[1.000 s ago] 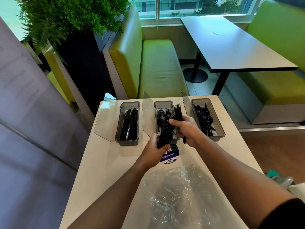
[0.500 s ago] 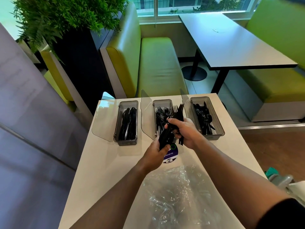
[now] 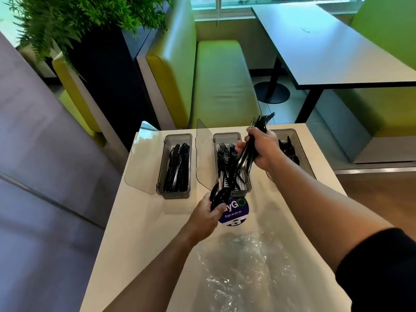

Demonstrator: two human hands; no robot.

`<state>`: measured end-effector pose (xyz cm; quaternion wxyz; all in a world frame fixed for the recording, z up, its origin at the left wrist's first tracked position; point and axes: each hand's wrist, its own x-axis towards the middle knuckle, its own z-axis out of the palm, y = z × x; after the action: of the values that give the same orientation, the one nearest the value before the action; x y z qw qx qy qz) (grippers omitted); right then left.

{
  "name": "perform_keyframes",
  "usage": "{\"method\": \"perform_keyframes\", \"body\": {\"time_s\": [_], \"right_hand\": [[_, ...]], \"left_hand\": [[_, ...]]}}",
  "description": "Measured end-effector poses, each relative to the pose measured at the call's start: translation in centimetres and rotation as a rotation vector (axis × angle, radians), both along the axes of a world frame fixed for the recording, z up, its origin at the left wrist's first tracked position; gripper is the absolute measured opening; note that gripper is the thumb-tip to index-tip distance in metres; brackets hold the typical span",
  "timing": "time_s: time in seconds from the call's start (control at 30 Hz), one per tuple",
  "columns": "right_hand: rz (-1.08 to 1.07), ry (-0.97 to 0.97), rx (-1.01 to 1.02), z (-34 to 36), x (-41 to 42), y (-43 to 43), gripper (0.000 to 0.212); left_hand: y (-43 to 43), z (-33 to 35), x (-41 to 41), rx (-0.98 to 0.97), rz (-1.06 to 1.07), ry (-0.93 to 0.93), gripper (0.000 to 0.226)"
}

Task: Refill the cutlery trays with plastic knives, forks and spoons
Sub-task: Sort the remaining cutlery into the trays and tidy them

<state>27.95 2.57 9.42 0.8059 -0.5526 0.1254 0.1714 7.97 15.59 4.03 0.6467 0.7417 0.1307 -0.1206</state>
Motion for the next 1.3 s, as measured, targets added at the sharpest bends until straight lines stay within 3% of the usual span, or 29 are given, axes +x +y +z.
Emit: {"method": "perform_keyframes", "body": {"time_s": [0.37,0.53,0.63,0.73,0.83,1.07,1.2,1.3], "right_hand": [[0.194,0.085,-0.462,-6.0,2.7,5.0,0.016],[0.244,-0.045,-0.806,-7.4,2.5,5.4,0.023],[0.278,-0.088,-0.911,-7.0,2.2,5.1,0.036],[0.320,-0.104,-0.993,-7.1,1.9,4.5,0.033],[0.350,-0.085,-0.995,-7.3,0.8,3.7,0.031],[0.283,-0.146,-0.858,-6.1,-1.2,1.5,0.041],[0.172,-0.180,-0.581,-3.7,-2.7,-0.5,0.024],[0.247,-0.194,-0.383,-1.5,-4.9,-1.8,0.021]], "left_hand": [[2.0,-2.1,1.2,-0.056,0.013,0.017,0.030],[2.4,-2.2,1.3,-0.083,0.023,0.019,0.028],[2.3,-2.4,1.4,-0.096,0.043,0.038,0.026],[2.0,-2.7,1.5,-0.141,0.056,0.051,0.020],[1.9,-2.4,1.5,-0.134,0.077,0.053,0.003],[2.0,-1.6,1.4,-0.121,0.146,0.080,0.034],[1.3,-0.6,1.2,-0.144,0.117,0.024,0.032],[0.4,0.2,1.3,-0.180,0.070,0.005,0.031]]}}
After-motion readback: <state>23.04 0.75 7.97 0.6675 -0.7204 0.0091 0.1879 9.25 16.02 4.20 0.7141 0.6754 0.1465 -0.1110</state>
